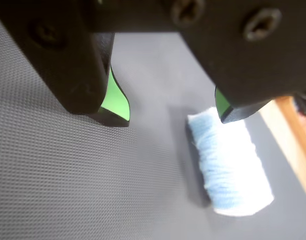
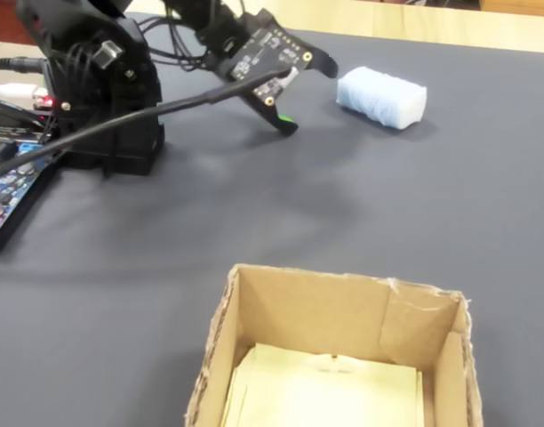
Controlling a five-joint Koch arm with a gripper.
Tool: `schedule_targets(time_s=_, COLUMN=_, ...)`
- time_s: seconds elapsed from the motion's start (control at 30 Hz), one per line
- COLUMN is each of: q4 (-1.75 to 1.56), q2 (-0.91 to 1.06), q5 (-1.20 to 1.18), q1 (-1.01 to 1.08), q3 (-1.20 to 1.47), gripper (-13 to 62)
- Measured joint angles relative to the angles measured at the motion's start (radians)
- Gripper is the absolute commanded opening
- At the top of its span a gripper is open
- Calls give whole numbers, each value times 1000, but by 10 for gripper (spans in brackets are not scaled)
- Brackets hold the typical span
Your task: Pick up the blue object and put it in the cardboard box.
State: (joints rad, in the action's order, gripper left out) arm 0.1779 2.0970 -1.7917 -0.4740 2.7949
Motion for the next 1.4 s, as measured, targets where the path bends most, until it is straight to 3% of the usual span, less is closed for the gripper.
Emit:
schedule_targets(time_s=0.23, q4=244, q2=-170, q5=2, q1=-5, q3=-324, gripper=337)
schedule_targets(time_s=0.73, q4=422, q2=-528, q5=2, q1=-29, q3=-657, gripper=335)
schedule_targets(time_s=0.9, q4=422, q2=-634, q5=2, q1=-32, q3=-742, gripper=265)
schedule_targets(time_s=1.07, q4=397, q2=-638, q5=0, q1=-31, q3=-747, gripper=97)
schedule_targets(time_s=1.4, q4=190, q2=-563, q5=-3, q1=0, q3=-617, gripper=91)
